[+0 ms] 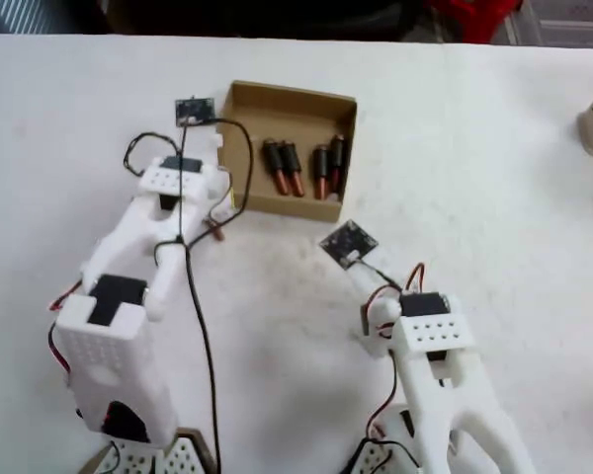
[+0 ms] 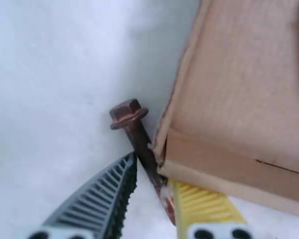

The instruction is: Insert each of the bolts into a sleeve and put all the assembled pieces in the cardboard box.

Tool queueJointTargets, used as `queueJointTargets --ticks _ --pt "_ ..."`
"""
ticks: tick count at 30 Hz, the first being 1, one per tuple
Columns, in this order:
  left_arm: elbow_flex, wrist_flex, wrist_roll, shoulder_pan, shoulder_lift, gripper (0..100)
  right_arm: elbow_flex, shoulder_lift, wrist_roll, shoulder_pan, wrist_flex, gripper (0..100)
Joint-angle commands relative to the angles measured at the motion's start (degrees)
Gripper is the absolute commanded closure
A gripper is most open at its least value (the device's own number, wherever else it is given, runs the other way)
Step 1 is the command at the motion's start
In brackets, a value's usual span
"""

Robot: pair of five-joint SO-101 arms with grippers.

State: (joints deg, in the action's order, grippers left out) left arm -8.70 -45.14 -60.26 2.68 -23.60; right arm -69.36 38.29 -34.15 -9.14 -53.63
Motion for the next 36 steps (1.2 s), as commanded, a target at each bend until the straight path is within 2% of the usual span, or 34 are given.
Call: queueJointTargets --ticks 1,6,9,13,18,23,28,31,36 --pt "2.6 -0.6 -2.3 -1.6 0.6 88 0.4 1.3 -0.8 -0.4 0.7 98.1" --pt "2.5 -4.0 -1.8 -3.2 0.6 89 0.4 1.3 -0.8 -0.4 0.7 98.1" --pt "2.5 -6.4 5.3 -2.2 0.5 98 0.4 1.3 -0.8 -0.4 0.7 98.1" --pt "-1.6 -8.4 12.0 -0.7 1.2 97 0.4 1.3 -0.8 -0.4 0.7 98.1" --pt "-9.4 -8.4 17.0 -0.9 6.6 98 0.4 1.3 -0.8 -0.4 0.7 98.1" --pt "-19.3 -7.6 19.9 -0.6 18.4 98 0.4 0.9 -0.8 -0.4 0.8 98.1" --pt "-27.9 -2.5 21.5 -1.1 24.8 97 -1.1 1.1 -0.8 -0.5 3.1 98.1" --pt "-28.7 -2.5 27.2 -1.1 25.6 90 -1.3 1.3 -0.8 -0.5 3.6 98.1" --pt "-28.1 -6.1 27.7 -1.1 25.7 69 -1.3 1.2 -0.8 -0.5 3.6 98.1"
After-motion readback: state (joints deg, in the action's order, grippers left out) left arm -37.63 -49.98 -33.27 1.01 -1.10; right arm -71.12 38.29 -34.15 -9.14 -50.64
